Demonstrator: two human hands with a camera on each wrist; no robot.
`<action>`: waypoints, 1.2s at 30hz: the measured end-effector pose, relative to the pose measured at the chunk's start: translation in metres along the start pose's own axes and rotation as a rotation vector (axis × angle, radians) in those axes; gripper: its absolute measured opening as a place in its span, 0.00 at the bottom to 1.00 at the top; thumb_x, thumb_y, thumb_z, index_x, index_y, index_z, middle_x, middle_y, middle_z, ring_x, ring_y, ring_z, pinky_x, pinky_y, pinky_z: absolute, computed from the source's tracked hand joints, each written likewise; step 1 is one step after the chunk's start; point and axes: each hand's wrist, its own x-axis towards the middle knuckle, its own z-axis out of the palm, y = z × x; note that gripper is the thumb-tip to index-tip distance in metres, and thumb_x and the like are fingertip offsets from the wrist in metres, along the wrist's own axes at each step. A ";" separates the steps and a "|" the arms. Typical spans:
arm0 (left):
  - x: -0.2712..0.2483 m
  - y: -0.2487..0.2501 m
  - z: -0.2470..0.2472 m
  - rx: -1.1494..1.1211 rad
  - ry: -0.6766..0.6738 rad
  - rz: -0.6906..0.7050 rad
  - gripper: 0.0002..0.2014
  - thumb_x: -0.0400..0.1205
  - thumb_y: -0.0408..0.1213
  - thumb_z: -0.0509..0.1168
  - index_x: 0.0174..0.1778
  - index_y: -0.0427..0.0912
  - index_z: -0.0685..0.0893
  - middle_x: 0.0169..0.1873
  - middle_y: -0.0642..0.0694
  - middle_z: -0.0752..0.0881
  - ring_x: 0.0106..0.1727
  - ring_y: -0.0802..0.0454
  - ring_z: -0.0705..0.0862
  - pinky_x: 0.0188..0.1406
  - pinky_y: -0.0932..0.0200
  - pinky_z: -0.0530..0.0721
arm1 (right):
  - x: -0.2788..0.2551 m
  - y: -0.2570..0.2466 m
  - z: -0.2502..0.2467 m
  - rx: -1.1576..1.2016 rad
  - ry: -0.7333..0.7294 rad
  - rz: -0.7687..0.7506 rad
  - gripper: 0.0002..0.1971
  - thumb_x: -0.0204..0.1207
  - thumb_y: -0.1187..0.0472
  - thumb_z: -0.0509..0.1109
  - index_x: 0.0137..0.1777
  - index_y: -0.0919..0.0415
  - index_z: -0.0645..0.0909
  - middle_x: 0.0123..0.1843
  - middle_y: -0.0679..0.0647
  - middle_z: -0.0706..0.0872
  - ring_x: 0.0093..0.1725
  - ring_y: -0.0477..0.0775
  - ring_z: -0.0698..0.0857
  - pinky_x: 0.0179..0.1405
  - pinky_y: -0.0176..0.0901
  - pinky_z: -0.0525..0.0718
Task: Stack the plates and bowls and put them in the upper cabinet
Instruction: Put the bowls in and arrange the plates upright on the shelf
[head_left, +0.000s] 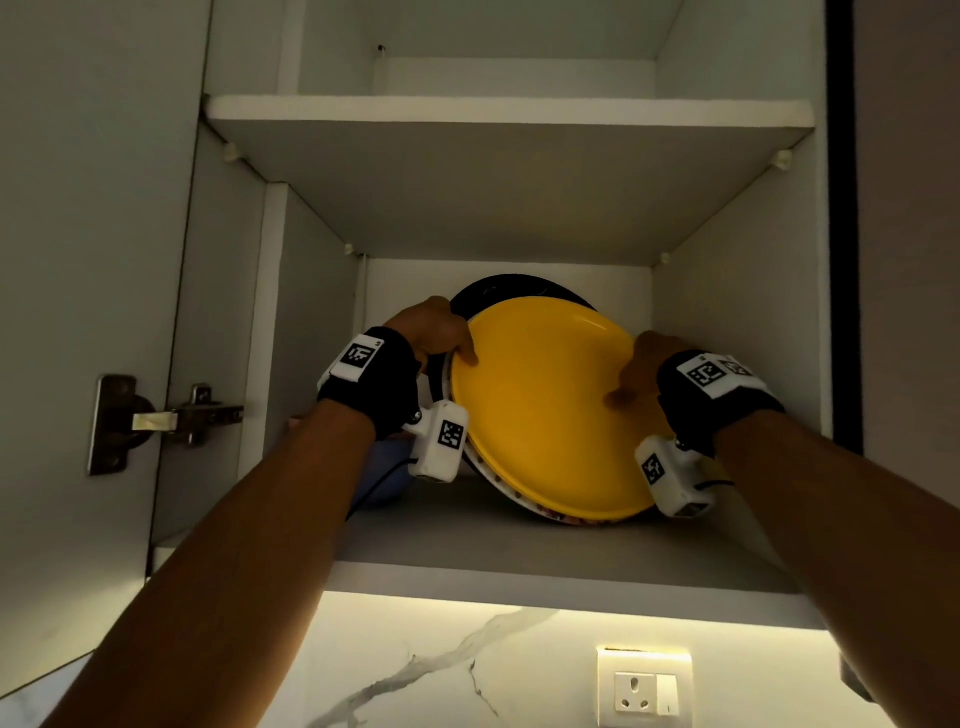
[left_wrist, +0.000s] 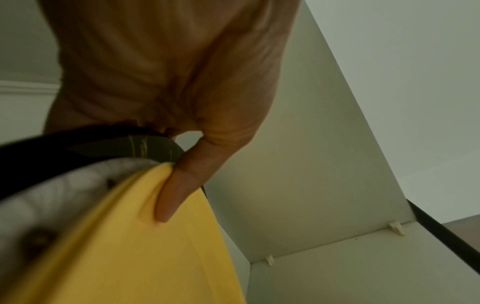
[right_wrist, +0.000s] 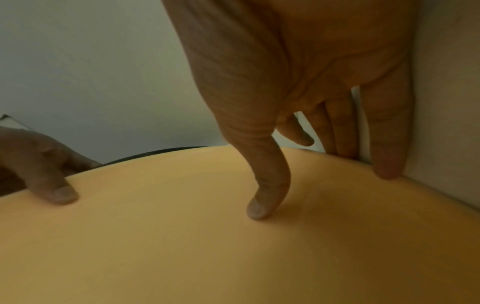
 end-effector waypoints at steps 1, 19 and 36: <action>0.002 -0.001 0.000 -0.003 -0.003 0.006 0.46 0.67 0.32 0.79 0.80 0.37 0.66 0.72 0.34 0.75 0.68 0.32 0.77 0.64 0.32 0.81 | 0.003 0.001 0.001 0.008 0.002 0.006 0.48 0.68 0.45 0.81 0.80 0.66 0.62 0.77 0.66 0.72 0.73 0.68 0.75 0.67 0.58 0.77; 0.010 0.004 0.001 0.049 0.038 0.040 0.38 0.76 0.25 0.72 0.80 0.42 0.63 0.74 0.38 0.71 0.71 0.33 0.74 0.54 0.39 0.82 | 0.042 -0.004 0.021 0.192 0.129 0.022 0.62 0.67 0.45 0.81 0.86 0.64 0.40 0.84 0.69 0.52 0.81 0.71 0.63 0.73 0.63 0.70; 0.032 -0.010 -0.002 0.319 0.167 0.085 0.31 0.74 0.32 0.75 0.75 0.39 0.74 0.69 0.37 0.81 0.68 0.38 0.81 0.68 0.45 0.81 | 0.050 -0.005 0.033 0.332 0.083 0.031 0.65 0.61 0.43 0.85 0.86 0.61 0.43 0.84 0.67 0.60 0.80 0.70 0.65 0.76 0.66 0.69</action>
